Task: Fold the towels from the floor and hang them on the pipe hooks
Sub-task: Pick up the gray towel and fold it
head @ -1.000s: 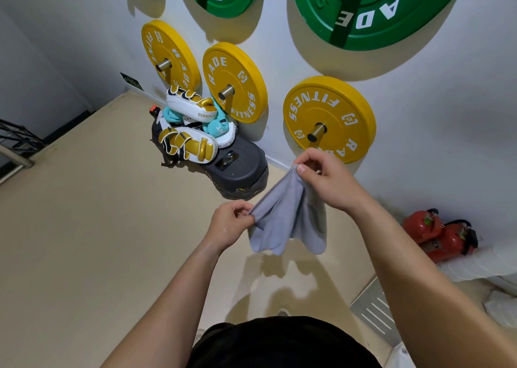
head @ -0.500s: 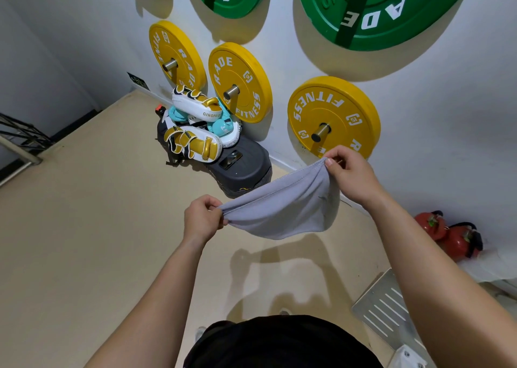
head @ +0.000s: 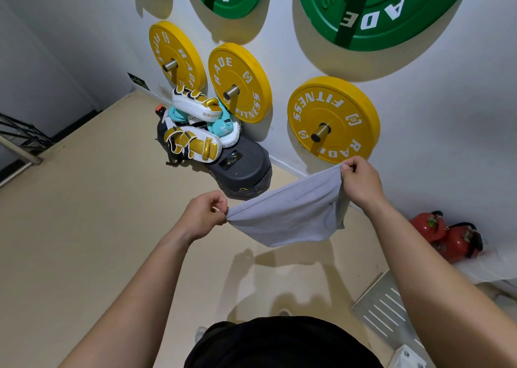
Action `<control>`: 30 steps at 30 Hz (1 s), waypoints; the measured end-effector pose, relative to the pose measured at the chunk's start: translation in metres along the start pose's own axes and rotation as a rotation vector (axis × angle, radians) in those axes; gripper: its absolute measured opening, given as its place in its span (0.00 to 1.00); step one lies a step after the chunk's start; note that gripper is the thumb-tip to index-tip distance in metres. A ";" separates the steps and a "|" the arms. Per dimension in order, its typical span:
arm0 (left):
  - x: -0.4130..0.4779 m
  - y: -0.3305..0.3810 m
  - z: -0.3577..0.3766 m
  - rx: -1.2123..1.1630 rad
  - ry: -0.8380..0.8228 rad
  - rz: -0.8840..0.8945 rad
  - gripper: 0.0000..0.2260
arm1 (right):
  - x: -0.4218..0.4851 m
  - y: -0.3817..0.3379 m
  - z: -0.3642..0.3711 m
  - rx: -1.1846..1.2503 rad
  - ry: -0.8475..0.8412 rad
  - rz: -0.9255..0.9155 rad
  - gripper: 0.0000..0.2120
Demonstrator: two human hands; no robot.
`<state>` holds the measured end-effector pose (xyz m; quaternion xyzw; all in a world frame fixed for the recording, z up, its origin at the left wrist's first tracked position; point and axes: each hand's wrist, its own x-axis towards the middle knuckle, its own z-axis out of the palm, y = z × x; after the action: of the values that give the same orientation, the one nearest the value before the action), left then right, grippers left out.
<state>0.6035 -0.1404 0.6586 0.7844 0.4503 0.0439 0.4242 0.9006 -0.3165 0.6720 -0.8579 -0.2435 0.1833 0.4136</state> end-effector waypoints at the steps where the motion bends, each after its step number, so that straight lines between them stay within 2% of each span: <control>1: 0.000 0.000 0.000 0.011 -0.010 0.000 0.09 | 0.001 0.001 0.002 -0.002 0.009 0.016 0.09; 6: 0.001 0.003 0.005 0.037 0.053 -0.022 0.10 | 0.005 0.000 0.002 -0.006 0.015 0.037 0.09; 10: 0.002 0.006 0.010 0.047 0.056 0.014 0.04 | 0.009 0.000 0.000 0.015 0.024 0.045 0.09; 12: 0.003 0.008 0.011 0.074 0.063 0.052 0.05 | 0.011 0.002 -0.001 0.019 0.021 0.056 0.09; 19: 0.013 0.011 0.009 0.060 0.270 0.114 0.05 | 0.012 0.011 0.003 -0.008 0.011 0.126 0.08; 22: 0.017 0.014 0.008 0.110 0.369 0.100 0.04 | 0.009 0.013 0.009 -0.025 -0.031 0.179 0.08; 26: 0.022 0.017 0.010 -0.023 0.475 0.115 0.04 | 0.006 0.011 0.017 -0.012 -0.080 0.179 0.10; 30: 0.027 0.011 0.007 -0.036 0.515 0.079 0.08 | 0.001 0.004 0.016 0.214 -0.234 0.076 0.09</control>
<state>0.6306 -0.1272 0.6534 0.7567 0.5116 0.2667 0.3076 0.8940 -0.3079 0.6594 -0.7902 -0.2366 0.3224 0.4643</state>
